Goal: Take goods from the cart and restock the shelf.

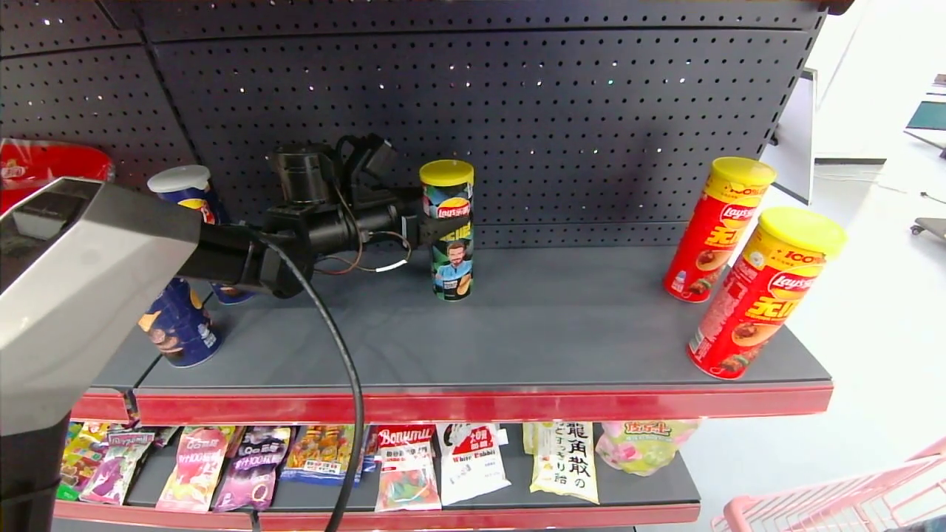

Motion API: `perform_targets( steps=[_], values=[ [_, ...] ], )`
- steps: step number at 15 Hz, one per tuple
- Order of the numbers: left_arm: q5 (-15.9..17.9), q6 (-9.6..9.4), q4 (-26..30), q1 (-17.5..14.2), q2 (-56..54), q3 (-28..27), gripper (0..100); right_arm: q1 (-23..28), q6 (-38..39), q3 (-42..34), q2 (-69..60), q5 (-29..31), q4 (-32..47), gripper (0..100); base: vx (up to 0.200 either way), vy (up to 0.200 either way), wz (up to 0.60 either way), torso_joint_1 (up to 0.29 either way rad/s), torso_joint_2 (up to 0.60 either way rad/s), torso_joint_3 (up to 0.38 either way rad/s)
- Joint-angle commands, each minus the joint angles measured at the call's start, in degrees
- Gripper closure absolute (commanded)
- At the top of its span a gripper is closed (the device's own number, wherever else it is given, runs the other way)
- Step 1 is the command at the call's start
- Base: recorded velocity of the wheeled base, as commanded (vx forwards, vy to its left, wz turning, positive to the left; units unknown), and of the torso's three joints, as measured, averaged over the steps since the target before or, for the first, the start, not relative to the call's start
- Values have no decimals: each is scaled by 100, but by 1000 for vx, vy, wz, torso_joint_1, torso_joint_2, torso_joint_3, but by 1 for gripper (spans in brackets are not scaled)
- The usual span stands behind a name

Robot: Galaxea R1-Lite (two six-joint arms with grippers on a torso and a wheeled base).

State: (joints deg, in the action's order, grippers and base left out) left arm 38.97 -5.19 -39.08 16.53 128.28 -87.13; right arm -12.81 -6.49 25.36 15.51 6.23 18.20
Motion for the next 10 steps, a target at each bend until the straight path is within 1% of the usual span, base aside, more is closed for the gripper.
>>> perform_targets(
  steps=[1, 5, 8, 10],
  values=[
    [-39, 1, 6, 43, 30, -15, 0, -2, -2, 4, 31, 1, -1, 100, 0, 0, 0, 0, 0, 0],
    [-83, 10, 6, 140, 109, -68, 0, -2, -2, 4, 40, 1, -1, 100, 0, 0, 0, 0, 0, 0],
    [-144, 194, -3, 228, 171, -156, 0, -2, -2, 4, 31, 1, -1, 100, 0, 0, 0, 0, 0, 0],
    [-153, 212, -12, 245, 206, -156, 0, -2, -2, 4, 31, 1, -1, 100, 0, 0, 0, 0, 0, 0]
  ],
)
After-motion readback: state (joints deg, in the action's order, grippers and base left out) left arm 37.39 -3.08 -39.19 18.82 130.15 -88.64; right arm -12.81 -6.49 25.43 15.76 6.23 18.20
